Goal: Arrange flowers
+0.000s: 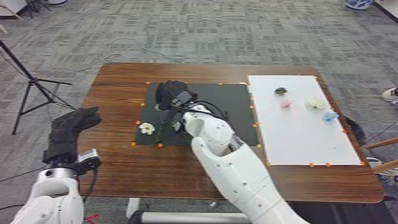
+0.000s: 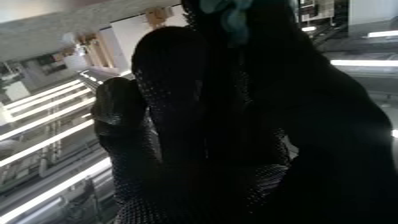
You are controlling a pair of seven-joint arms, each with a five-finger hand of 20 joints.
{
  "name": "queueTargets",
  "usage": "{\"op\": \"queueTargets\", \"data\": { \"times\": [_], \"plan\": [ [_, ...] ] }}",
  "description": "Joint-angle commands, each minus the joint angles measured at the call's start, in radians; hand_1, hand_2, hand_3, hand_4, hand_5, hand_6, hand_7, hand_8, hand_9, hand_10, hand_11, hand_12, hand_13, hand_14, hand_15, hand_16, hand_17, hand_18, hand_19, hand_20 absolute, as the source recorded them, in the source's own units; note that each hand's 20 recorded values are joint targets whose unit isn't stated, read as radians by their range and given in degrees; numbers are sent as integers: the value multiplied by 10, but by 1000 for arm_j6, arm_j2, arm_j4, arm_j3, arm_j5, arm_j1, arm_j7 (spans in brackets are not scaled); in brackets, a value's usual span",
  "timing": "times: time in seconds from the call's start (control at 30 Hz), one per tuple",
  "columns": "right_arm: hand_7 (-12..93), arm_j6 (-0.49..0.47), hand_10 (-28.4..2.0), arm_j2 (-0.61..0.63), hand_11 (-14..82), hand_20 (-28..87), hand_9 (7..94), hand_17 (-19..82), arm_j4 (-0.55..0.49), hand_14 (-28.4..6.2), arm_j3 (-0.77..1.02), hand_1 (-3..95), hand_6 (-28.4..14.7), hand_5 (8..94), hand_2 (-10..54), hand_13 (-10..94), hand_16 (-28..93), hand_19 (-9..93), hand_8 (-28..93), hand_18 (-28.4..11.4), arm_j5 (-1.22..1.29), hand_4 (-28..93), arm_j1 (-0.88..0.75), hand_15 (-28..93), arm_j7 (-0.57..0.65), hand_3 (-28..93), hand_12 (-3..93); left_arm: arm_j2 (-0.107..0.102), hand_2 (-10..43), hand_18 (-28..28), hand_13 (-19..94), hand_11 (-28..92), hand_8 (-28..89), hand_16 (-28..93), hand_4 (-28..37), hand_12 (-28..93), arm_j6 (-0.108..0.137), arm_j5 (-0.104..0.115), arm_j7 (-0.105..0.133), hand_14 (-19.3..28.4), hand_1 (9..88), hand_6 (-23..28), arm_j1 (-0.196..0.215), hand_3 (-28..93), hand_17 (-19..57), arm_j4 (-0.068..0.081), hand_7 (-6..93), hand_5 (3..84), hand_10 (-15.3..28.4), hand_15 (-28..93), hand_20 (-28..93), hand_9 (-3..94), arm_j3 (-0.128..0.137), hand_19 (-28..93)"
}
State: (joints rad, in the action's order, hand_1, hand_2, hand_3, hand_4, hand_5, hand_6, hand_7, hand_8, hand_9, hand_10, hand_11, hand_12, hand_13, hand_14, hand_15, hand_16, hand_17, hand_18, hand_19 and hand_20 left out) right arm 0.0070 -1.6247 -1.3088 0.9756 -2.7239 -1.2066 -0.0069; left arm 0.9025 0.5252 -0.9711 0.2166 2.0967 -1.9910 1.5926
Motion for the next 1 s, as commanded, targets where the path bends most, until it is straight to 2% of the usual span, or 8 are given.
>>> {"op": "queueTargets", "data": {
  "times": [0.03,0.33,0.6,0.8,1.0],
  "plan": [
    [215,-28,-64,-23,34,569,857,392,7,-77,18,536,53,780,-95,779,352,829,50,-224,-9,-217,-12,568,-11,657,298,9,153,122,470,276,-112,-27,-249,128,-13,-4,-5,179,282,15,-12,669,94,0,208,558,127,300,197,556,-2,106],
    [203,-38,-77,-13,55,568,828,384,-5,-79,9,528,45,774,-95,775,351,826,49,-225,-10,-206,-16,566,4,651,269,11,152,123,473,276,-115,-23,-248,126,-15,-4,-2,179,280,15,-2,670,93,-4,211,558,125,300,198,557,5,107],
    [181,-61,-94,-13,113,567,761,380,-5,-82,15,517,23,736,-95,764,348,826,41,-225,-19,-202,-15,571,8,650,172,13,152,123,476,276,-119,-21,-248,127,-14,-5,-4,176,279,14,-6,671,93,-2,216,558,121,298,198,560,4,107],
    [176,-79,-99,-7,119,563,693,379,-12,-81,10,459,6,670,-95,758,336,828,-18,-225,-18,-216,-10,578,17,729,131,12,151,124,477,275,-120,-19,-247,128,-11,-6,-5,176,279,12,-5,671,93,-4,220,558,120,296,198,560,3,107],
    [177,-88,-104,0,112,558,661,375,-14,-81,12,443,-4,643,-95,753,330,826,-103,-224,-26,-211,-6,577,17,749,125,12,150,124,477,275,-120,-19,-247,129,-12,-4,-3,175,280,13,-3,671,93,-4,220,558,121,294,198,559,4,106]
  ]
}}
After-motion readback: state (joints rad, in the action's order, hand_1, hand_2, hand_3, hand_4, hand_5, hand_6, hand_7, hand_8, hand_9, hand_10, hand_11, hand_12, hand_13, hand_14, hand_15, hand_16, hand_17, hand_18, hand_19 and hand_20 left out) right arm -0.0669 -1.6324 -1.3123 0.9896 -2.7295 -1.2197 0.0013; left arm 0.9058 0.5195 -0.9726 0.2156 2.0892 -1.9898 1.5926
